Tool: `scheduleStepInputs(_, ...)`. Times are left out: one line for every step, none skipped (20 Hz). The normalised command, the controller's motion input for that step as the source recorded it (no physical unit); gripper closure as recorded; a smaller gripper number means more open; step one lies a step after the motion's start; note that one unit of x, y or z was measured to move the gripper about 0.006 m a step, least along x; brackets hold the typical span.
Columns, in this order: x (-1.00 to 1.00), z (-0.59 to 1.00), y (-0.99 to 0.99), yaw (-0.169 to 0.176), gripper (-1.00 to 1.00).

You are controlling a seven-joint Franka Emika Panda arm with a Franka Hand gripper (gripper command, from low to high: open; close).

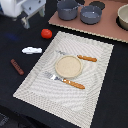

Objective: Place the fish, sausage, and tomato into the frying pan.

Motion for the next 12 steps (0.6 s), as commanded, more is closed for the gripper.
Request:
scheduleStepInputs(-0.20, -0.63, -0.95, 0.000, -1.00)
scheduleStepInputs(-0.18, -0.61, -0.87, 0.000, -1.00)
scheduleStepInputs(-0.16, -0.59, -0.84, 0.000, -1.00)
scheduleStepInputs(-0.17, -0.58, -0.81, 0.000, -1.00)
scheduleStepInputs(-0.17, -0.55, -0.78, 0.000, -1.00)
scheduleStepInputs(-0.17, -0.53, -0.72, 0.000, -1.00)
scheduleStepInputs(-0.15, -0.50, -0.64, 0.000, -1.00)
scheduleStepInputs(-0.09, -0.47, -0.55, 0.000, -1.00)
scheduleStepInputs(-0.05, -0.46, -0.48, 0.000, -1.00)
scheduleStepInputs(0.00, -0.45, -0.41, 0.000, -1.00)
scheduleStepInputs(0.00, -0.46, -0.36, 0.000, -1.00)
scheduleStepInputs(0.00, -0.49, -0.35, 0.000, -1.00)
